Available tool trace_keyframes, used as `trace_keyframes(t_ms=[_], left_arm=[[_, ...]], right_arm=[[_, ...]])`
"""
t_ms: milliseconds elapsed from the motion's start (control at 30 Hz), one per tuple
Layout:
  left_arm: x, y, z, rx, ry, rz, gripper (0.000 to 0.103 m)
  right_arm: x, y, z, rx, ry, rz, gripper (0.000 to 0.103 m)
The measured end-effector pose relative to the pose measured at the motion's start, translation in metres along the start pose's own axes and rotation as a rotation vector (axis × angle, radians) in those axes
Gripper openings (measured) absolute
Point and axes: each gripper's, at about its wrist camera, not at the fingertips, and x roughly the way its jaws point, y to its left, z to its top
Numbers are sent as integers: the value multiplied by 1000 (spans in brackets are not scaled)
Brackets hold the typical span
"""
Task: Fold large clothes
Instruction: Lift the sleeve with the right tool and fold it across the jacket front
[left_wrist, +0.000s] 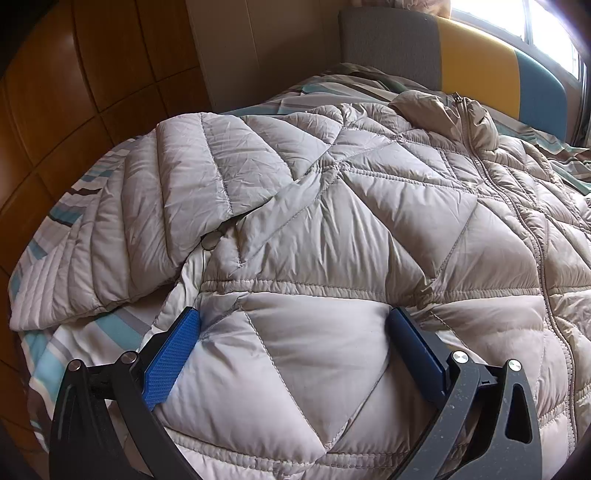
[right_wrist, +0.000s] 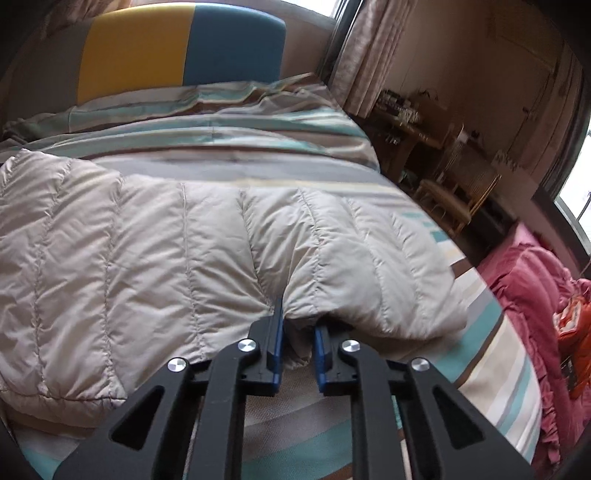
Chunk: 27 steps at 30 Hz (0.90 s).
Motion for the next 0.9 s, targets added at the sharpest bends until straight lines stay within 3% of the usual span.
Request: trace_keyframes(t_ms=[300, 600, 900], left_arm=[[-1, 1, -1, 0, -1, 0, 100], [0, 0, 0, -2, -3, 0, 100], [0, 0, 0, -4, -4, -2, 100]], right_arm=[[-73, 61, -10, -278, -235, 9, 10], [-148, 152, -36, -597, -420, 146, 9], [-193, 250, -92, -877, -439, 318, 9]])
